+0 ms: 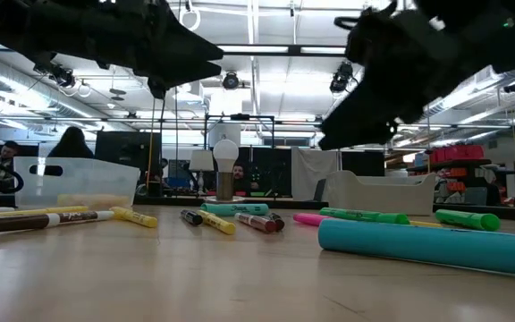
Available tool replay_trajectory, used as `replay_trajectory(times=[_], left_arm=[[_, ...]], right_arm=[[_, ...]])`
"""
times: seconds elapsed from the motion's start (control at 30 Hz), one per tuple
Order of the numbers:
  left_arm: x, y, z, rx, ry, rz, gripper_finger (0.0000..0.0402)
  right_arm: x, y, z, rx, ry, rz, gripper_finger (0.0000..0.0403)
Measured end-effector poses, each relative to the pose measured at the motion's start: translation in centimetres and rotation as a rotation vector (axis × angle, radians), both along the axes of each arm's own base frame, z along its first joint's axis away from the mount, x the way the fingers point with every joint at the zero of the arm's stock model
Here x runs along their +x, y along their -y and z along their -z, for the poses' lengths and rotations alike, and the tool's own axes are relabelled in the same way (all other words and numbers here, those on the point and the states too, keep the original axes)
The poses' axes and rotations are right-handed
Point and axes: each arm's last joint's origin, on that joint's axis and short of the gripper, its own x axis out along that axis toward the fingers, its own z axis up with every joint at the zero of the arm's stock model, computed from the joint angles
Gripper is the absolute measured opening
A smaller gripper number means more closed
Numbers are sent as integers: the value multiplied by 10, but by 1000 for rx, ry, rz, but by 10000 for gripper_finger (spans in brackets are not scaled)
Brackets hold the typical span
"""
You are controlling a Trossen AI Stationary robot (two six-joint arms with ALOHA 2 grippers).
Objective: Pick & Place Markers
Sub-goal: Put the brown marker into the white bin
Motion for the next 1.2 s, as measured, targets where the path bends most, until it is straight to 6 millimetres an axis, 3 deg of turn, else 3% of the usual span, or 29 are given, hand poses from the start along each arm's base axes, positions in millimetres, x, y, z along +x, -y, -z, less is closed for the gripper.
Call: replay_trajectory(times=[0.17, 0.4, 0.57, 0.93, 1.2], left_arm=[[-1, 5, 0, 12, -1, 19, 181], [-1, 4, 0, 12, 0, 15, 181], [-1, 4, 0, 13, -2, 15, 181], [-1, 4, 2, 18, -22, 15, 181], [-1, 4, 3, 20, -32, 15, 181]], right_arm=[[31, 12, -4, 37, -9, 85, 235], [76, 22, -1, 63, -286, 231, 235], [95, 19, 5, 90, -351, 253, 235], [98, 24, 28, 98, -449, 305, 184], [97, 24, 29, 65, -473, 280, 140]])
